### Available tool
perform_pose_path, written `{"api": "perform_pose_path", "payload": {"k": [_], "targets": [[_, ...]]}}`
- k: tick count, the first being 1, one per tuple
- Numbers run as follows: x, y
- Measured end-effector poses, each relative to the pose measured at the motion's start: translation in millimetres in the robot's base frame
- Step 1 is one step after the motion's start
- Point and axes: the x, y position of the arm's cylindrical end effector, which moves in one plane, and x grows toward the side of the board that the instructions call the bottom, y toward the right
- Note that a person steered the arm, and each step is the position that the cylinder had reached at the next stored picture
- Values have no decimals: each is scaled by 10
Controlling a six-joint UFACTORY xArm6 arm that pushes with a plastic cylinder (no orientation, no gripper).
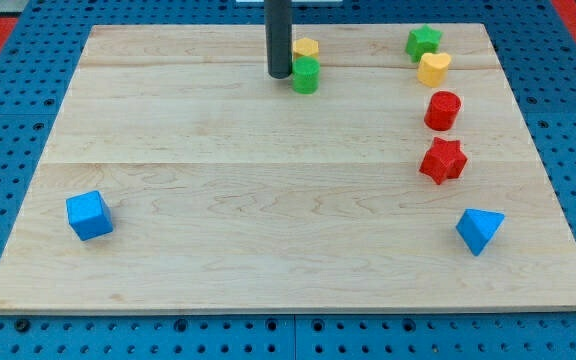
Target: Move the green circle above the red star
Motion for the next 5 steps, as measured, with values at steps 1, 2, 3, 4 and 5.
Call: {"api": "perform_pose_path", "payload": {"k": [1, 2, 3, 4, 5], "targets": [[187, 118], [325, 257], [304, 398], [59, 385], [-89, 399]]}}
